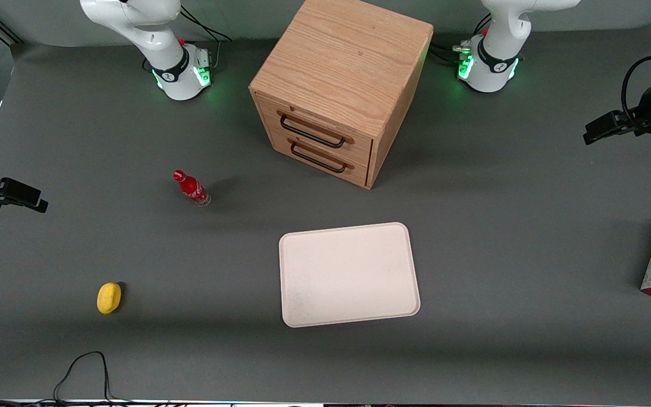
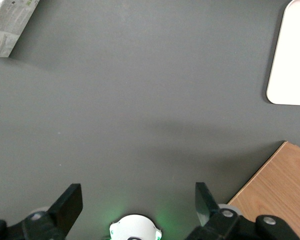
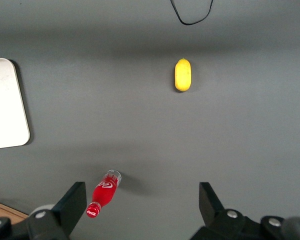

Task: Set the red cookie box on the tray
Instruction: 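Move the left gripper over the red tartan cookie box and lower it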

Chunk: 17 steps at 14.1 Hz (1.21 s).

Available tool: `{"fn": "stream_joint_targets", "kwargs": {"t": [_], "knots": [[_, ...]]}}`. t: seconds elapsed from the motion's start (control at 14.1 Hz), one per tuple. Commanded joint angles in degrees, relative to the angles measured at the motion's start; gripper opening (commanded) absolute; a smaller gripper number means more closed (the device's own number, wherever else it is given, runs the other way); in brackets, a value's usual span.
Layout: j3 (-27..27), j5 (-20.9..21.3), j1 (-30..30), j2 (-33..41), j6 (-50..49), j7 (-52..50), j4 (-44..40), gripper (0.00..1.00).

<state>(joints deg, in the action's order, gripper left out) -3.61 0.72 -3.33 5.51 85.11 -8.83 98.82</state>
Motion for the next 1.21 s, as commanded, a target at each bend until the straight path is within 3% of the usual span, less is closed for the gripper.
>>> {"fn": "stream_joint_targets", "kwargs": {"t": [0.0,0.85,1.13], "knots": [[0.0,0.3,-0.5,-1.6,-2.1,-0.6,-2.8,1.0],[-0.3,0.2,0.3,-10.2,-6.1,-0.9,-13.0,1.0],[-0.9,0.2,6.4,-14.7,-6.4,3.1,-19.4,1.0]]}}
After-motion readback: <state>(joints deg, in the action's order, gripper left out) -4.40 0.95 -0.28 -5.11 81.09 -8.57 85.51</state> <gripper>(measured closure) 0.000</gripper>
